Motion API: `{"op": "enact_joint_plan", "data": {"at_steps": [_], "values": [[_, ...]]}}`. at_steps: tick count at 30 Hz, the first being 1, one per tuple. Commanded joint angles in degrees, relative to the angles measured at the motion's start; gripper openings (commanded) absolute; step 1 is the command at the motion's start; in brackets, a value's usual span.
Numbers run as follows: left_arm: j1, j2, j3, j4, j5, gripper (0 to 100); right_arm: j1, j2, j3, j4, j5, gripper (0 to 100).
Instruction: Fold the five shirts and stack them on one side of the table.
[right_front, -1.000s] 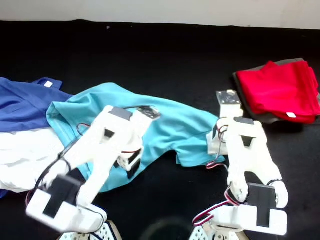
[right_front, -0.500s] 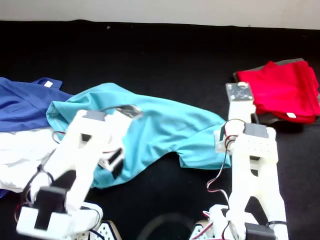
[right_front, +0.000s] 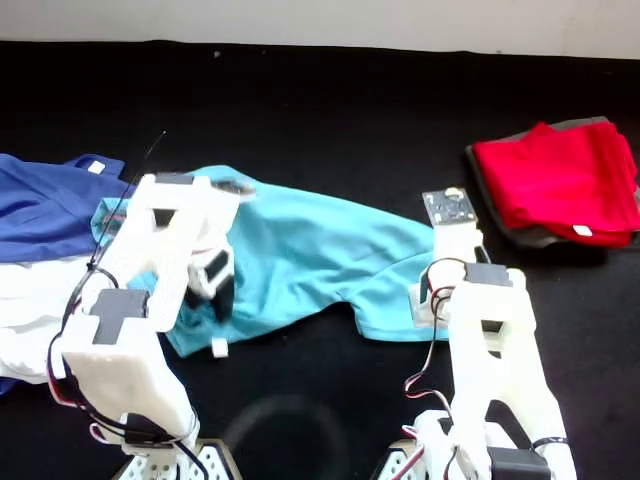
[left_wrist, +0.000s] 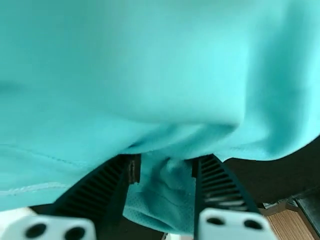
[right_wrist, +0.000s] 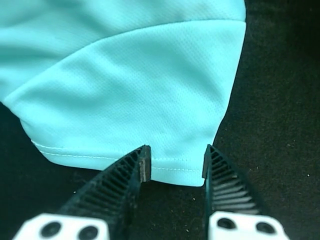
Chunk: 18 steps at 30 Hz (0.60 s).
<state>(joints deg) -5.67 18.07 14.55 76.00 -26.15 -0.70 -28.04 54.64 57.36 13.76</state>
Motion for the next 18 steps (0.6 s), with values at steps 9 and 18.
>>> {"op": "enact_joint_plan", "data": {"at_steps": [9,18], "values": [[-0.4,-7.3,-6.3,15.8,0.1,19,-0.4,-1.8,0.0,-0.8,0.8,18.0],[5.9,-24.7,9.1,16.3,-6.4,19,-0.4,-1.8,-0.5,-0.8,0.9,18.0]]}}
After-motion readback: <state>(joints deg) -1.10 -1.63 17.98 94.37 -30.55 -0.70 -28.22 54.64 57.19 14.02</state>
